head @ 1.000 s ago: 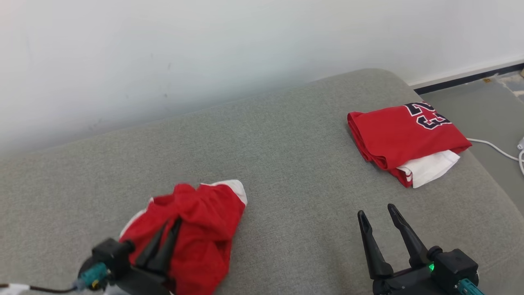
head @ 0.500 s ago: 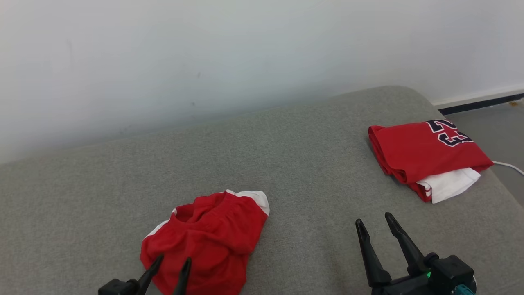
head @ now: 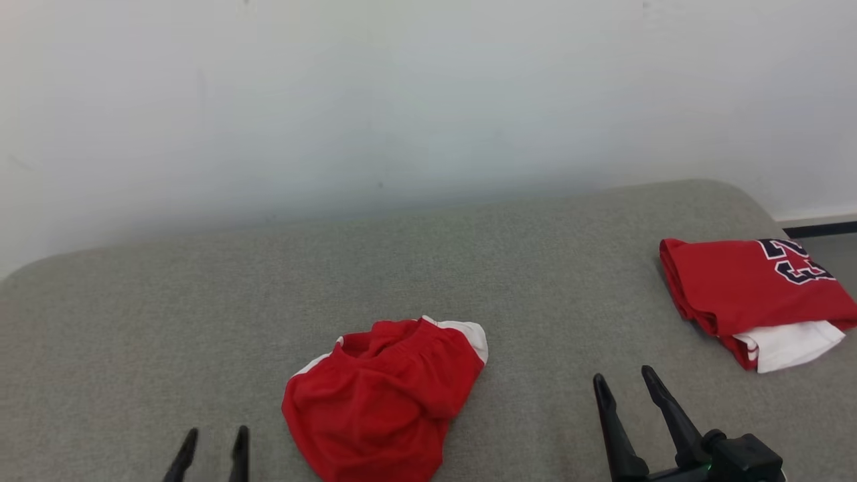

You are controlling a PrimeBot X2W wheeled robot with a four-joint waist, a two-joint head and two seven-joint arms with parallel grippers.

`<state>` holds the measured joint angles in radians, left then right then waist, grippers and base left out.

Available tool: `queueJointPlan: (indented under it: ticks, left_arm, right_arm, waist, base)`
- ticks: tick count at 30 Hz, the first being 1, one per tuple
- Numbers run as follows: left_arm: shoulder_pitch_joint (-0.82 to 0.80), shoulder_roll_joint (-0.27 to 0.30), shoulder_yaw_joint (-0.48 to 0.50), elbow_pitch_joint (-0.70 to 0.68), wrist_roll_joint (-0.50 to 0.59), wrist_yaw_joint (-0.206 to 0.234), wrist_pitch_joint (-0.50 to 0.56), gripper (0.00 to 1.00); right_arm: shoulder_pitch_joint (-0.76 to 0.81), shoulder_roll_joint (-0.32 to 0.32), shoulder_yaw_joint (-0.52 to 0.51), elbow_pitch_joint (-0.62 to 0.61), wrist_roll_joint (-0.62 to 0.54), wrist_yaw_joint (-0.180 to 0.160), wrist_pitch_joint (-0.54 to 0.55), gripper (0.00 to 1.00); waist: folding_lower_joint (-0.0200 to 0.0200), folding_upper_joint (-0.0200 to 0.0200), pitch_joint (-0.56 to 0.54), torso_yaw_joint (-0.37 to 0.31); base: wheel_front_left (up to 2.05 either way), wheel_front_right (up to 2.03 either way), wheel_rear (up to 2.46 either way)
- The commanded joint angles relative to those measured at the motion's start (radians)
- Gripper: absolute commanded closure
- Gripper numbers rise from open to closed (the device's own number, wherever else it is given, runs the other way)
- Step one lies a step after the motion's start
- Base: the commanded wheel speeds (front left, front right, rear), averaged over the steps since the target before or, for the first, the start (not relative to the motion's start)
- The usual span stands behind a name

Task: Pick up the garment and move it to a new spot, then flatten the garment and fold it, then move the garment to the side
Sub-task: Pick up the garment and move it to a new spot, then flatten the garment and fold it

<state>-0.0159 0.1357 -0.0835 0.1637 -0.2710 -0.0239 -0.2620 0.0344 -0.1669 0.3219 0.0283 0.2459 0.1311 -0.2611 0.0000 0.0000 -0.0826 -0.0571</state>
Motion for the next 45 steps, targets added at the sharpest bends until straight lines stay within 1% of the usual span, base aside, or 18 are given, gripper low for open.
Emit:
queueJointPlan:
  ticks: [1,3,4,9,17,22,31,45]
  left_arm:
    - [0.031,-0.008,0.031,-0.030,0.030,0.017,-0.004,0.00]
    - [0.056,-0.027,0.066,-0.075,0.048,0.024,-0.004,0.00]
    - [0.067,-0.032,0.077,-0.096,0.056,0.019,-0.004,0.00]
    - [0.126,-0.060,0.118,-0.174,0.078,-0.025,-0.004,0.00]
    - [0.187,-0.076,0.155,-0.265,0.124,-0.044,-0.004,0.00]
    - [0.231,-0.082,0.155,-0.301,0.146,-0.057,-0.004,0.00]
    - [0.259,-0.085,0.144,-0.284,0.178,-0.060,-0.004,0.00]
    - [0.241,-0.085,0.115,-0.270,0.167,-0.038,-0.004,0.00]
  right_arm:
    - [0.016,0.001,-0.009,-0.004,-0.006,-0.001,-0.005,0.00]
    - [0.028,0.003,-0.017,-0.005,-0.009,-0.001,-0.005,0.00]
    - [0.031,0.004,-0.025,-0.010,-0.011,-0.001,-0.005,0.00]
    - [0.065,0.012,-0.046,-0.022,-0.016,-0.001,-0.005,0.00]
    - [0.101,0.016,-0.047,-0.021,-0.020,-0.001,-0.005,0.00]
    - [0.120,0.020,-0.034,-0.017,-0.025,-0.001,-0.005,0.00]
    - [0.127,0.021,-0.020,-0.012,-0.020,-0.001,-0.005,0.00]
    - [0.125,0.013,-0.016,-0.013,-0.009,-0.001,-0.005,0.00]
  waist:
    - [0.0000,0.0000,-0.024,0.028]
    - [0.0000,0.0000,-0.033,0.036]
    - [0.0000,0.0000,-0.037,0.041]
    - [0.0000,0.0000,-0.057,0.056]
    - [0.0000,0.0000,-0.068,0.062]
    - [0.0000,0.0000,-0.070,0.059]
    - [0.0000,0.0000,-0.067,0.055]
    - [0.0000,0.0000,-0.064,0.056]
  base:
    - [0.00,0.00,0.00]
    - [0.00,0.00,0.00]
    - [0.00,0.00,0.00]
    - [0.00,0.00,0.00]
    - [0.00,0.00,0.00]
    - [0.00,0.00,0.00]
    - [0.00,0.00,0.00]
    - [0.00,0.00,0.00]
